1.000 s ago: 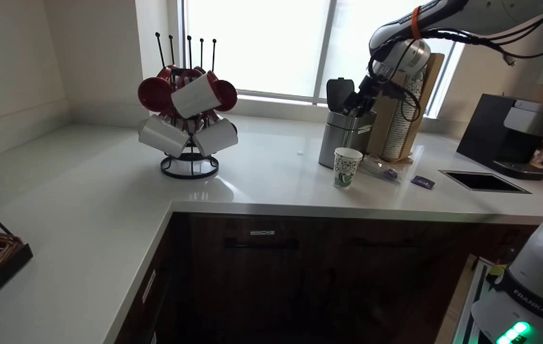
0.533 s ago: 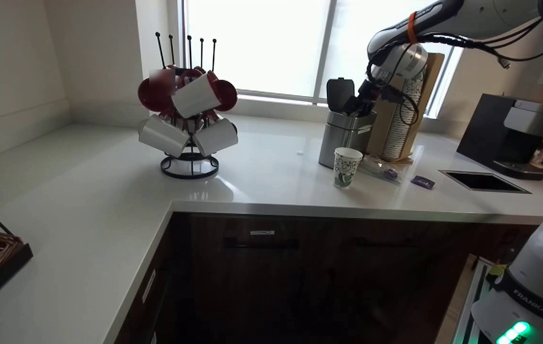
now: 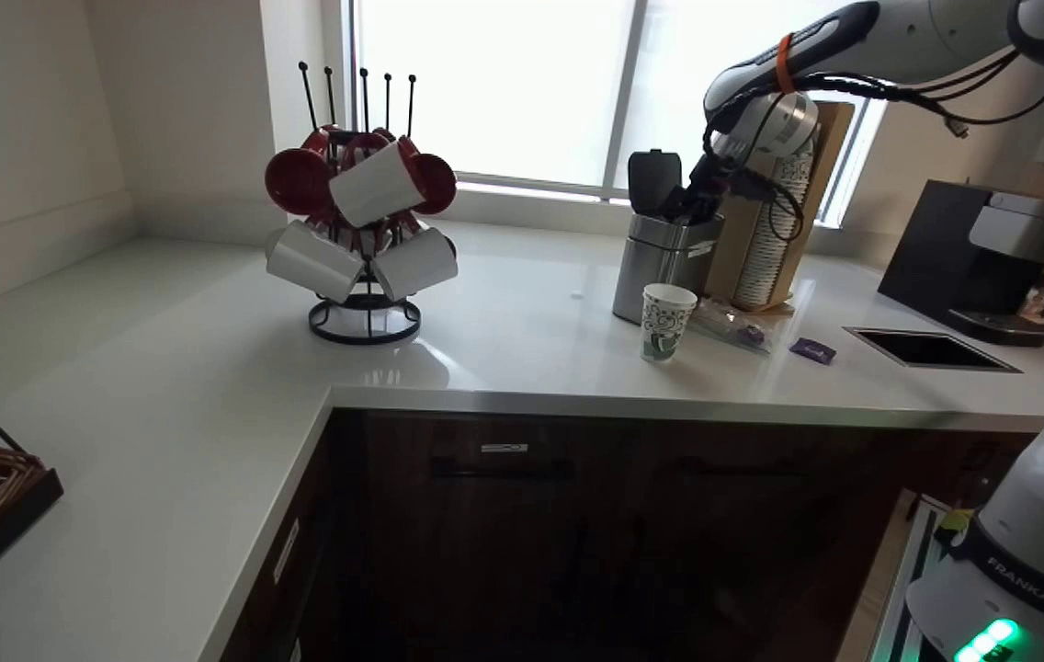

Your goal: Remove a green packet from the silver bin and put it on the counter

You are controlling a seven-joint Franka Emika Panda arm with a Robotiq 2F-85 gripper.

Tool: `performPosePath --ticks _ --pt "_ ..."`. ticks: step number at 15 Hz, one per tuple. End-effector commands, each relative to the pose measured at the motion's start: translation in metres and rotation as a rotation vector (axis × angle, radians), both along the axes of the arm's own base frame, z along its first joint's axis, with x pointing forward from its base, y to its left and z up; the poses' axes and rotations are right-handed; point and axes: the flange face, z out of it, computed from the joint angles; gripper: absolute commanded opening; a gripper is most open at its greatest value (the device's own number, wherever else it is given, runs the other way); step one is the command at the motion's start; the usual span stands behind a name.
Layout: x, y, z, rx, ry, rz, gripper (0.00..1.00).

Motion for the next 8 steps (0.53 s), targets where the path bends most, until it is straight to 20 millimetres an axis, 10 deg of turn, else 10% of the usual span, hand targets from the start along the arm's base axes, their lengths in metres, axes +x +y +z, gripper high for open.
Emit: performPosePath --ticks 1,8 --pt "0.019 0.000 -0.010 -0.001 -0.018 0.016 1.00" --pt "0.043 0.012 -0.020 0.006 -0.012 0.055 1.00"
